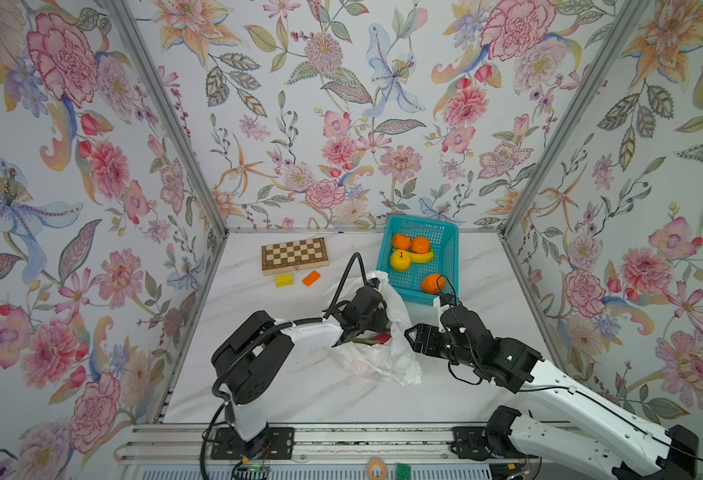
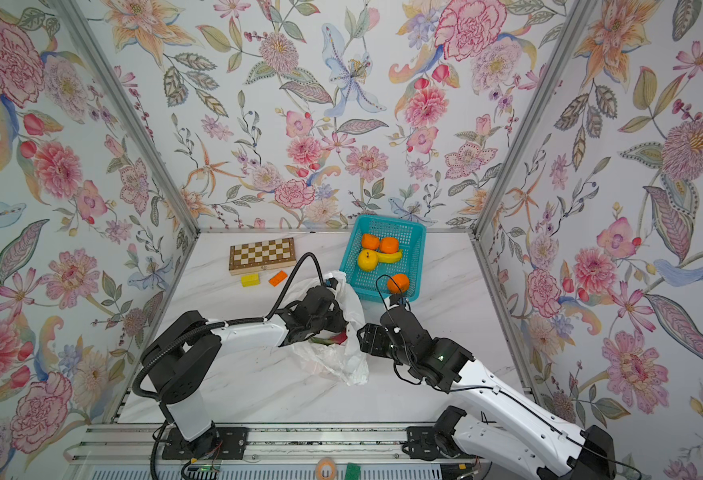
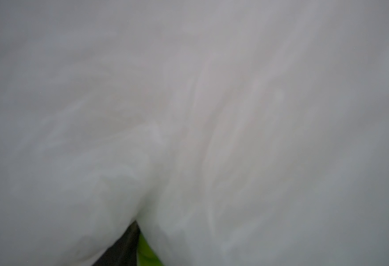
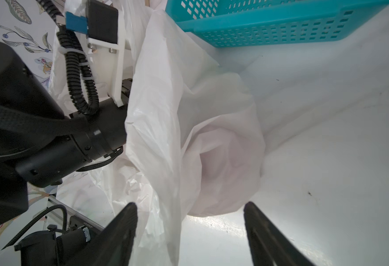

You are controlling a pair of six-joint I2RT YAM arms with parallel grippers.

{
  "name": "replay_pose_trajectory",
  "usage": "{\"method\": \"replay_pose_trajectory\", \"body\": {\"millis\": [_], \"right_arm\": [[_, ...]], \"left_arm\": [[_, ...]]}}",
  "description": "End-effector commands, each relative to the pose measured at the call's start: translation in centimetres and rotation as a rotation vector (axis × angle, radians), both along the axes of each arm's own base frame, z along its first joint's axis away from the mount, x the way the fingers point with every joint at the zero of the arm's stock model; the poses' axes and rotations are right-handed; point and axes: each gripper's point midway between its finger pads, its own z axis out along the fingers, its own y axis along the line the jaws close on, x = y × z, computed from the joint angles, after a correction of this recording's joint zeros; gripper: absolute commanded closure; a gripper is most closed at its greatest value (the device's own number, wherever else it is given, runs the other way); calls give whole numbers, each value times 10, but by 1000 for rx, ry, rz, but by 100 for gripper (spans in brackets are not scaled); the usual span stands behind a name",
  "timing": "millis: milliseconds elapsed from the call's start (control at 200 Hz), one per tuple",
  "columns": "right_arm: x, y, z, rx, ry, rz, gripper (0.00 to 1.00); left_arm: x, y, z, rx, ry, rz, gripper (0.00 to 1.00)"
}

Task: Untie the knot of the plastic bag and take out the fruit
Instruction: 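Close the left gripper around the green fruit inside the bag, then lift the green fruit up out of the bag with the left gripper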

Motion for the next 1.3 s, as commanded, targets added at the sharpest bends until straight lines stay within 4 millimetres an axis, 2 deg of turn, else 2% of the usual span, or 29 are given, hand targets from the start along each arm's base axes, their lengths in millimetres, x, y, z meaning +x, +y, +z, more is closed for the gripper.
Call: {"method": "replay_pose_trajectory", "body": {"millis": [0, 250, 290, 295, 315, 605, 741, 851, 991, 1121, 1201, 1296], "right_arm": [[11, 7, 20, 30, -58, -13, 18], [33, 14, 34, 12, -116, -37, 15], [36, 15, 34, 8, -121, -44, 15], [37, 15, 35, 10, -123, -47, 15], [39, 16, 36, 9, -126, -48, 15], [63, 13, 36, -21, -129, -101, 15], [70, 12, 41, 4, -128, -102, 15], [69, 14, 58, 59, -152, -85, 14], [62, 16, 93, 149, -212, -57, 11], [49, 21, 130, 255, -272, 14, 6], [41, 26, 147, 309, -285, 68, 1], [28, 39, 163, 384, -277, 166, 1]], "left_arm": [[-6, 1, 23, -37, -27, -30, 55], [-21, 12, 47, -74, -49, -49, 56], [-24, 14, 45, -69, -44, -53, 56], [-24, 14, 56, -89, -62, -53, 56], [-26, 15, 61, -97, -70, -57, 56], [-60, 17, 94, -181, -175, -207, 58], [-69, 24, 109, -221, -247, -230, 59], [-76, 29, 126, -243, -311, -253, 60], [-83, 35, 152, -280, -424, -285, 60], [-89, 39, 177, -303, -530, -314, 62], [-94, 40, 194, -315, -609, -348, 63], [-100, 38, 217, -332, -707, -392, 63]]}}
